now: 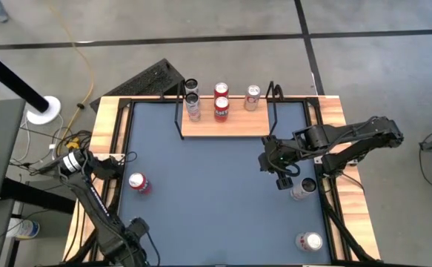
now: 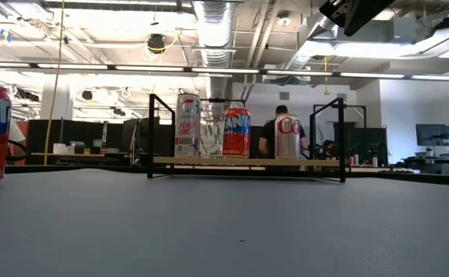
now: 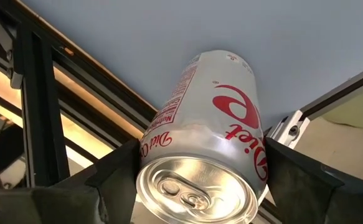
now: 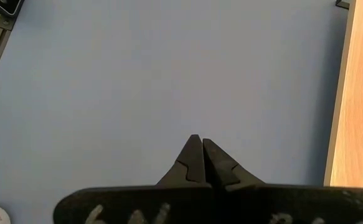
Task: Place canned beverage on shelf
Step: Put the left red-silver soda can on the shelf aligned with the other red-silver soda can
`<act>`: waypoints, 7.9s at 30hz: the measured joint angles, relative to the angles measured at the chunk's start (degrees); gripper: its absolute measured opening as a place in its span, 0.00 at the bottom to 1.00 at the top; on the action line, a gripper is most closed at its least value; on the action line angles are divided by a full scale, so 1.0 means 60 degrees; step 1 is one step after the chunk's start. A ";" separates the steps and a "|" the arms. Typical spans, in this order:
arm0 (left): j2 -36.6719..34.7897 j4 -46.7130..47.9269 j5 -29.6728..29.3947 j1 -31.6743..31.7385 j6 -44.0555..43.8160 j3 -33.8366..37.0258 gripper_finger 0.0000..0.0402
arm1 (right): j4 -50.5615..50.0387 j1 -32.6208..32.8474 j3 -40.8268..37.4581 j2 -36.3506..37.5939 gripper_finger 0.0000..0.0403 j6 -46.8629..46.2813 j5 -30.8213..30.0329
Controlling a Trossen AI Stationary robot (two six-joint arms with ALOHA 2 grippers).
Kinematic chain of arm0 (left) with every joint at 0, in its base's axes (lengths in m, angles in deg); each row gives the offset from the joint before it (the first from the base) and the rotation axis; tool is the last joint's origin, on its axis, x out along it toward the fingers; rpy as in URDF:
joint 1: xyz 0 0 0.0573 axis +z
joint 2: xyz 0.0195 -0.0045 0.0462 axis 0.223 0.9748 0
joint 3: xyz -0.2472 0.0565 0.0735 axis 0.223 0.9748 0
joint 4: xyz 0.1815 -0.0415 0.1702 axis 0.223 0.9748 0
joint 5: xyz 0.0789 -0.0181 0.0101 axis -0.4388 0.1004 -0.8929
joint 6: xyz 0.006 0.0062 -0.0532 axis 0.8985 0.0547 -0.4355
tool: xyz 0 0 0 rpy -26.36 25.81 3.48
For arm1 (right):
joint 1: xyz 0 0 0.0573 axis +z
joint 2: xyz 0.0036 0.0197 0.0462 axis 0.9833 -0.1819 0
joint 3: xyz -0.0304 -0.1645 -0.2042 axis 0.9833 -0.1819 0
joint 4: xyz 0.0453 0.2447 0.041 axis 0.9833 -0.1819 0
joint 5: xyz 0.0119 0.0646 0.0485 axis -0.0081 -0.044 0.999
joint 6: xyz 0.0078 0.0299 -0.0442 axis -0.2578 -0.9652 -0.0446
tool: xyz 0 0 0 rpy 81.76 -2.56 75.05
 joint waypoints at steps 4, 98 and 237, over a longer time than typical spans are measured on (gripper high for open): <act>0.0078 0.0446 -0.0243 0.0079 0.0567 -0.0339 0.69 | -0.0002 0.0000 0.0000 0.0000 0.00 0.0018 0.0000; 0.4543 0.2581 -0.2561 0.9893 1.4028 -0.8759 0.82 | 0.2228 -0.2993 -0.3144 0.4116 0.00 0.2264 0.1741; -1.6779 -0.5346 -1.1300 0.3901 2.0882 1.1865 0.82 | 0.4717 -0.1779 0.0058 -0.3566 0.78 0.2763 0.2998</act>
